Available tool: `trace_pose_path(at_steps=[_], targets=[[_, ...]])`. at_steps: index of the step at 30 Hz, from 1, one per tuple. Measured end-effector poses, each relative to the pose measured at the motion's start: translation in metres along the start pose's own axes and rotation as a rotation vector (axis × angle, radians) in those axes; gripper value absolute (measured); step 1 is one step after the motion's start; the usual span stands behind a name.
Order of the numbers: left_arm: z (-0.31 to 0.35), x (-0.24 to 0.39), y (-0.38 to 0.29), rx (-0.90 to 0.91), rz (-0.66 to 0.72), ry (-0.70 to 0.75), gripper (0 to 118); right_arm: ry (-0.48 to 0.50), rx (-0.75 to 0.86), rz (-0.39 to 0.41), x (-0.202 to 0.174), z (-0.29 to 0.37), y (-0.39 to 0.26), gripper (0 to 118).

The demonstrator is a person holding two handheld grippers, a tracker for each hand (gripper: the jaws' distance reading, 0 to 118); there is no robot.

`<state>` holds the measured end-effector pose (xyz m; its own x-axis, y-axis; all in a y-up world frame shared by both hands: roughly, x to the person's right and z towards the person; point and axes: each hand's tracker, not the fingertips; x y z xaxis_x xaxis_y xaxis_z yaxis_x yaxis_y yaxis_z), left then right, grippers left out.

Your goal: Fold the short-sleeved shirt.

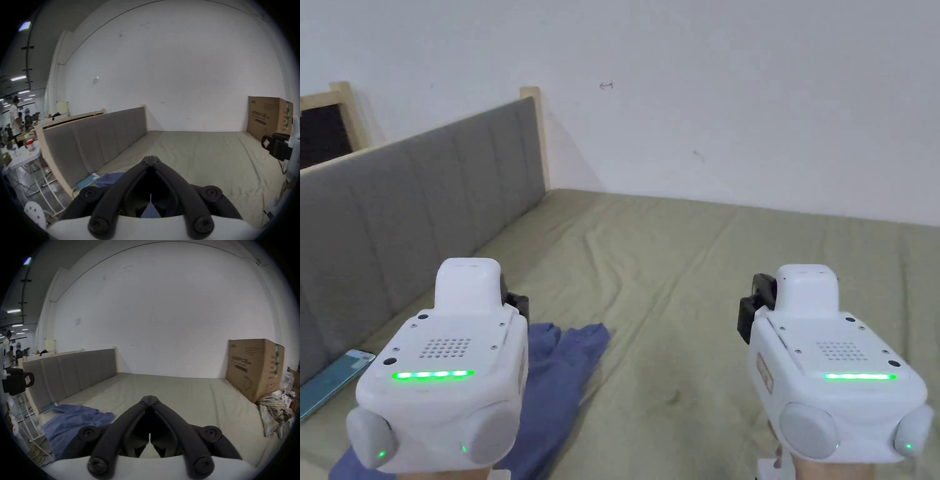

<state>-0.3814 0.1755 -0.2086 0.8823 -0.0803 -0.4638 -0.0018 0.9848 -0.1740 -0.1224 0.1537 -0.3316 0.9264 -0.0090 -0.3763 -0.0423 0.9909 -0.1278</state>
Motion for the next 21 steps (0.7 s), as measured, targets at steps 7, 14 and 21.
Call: trace_pose_path(at_steps=[7,14,21], targets=[[0.006,-0.048,-0.014,-0.055,0.023,0.108,0,0.146,-0.031,-0.009,-0.052,-0.020,-0.003,1],[-0.018,-0.061,-0.028,-0.186,0.056,0.118,0,0.191,-0.065,0.006,-0.067,-0.029,-0.011,1],[-0.089,-0.049,-0.078,-0.439,0.079,-0.034,52,0.197,-0.131,0.005,-0.064,-0.042,-0.029,1]])
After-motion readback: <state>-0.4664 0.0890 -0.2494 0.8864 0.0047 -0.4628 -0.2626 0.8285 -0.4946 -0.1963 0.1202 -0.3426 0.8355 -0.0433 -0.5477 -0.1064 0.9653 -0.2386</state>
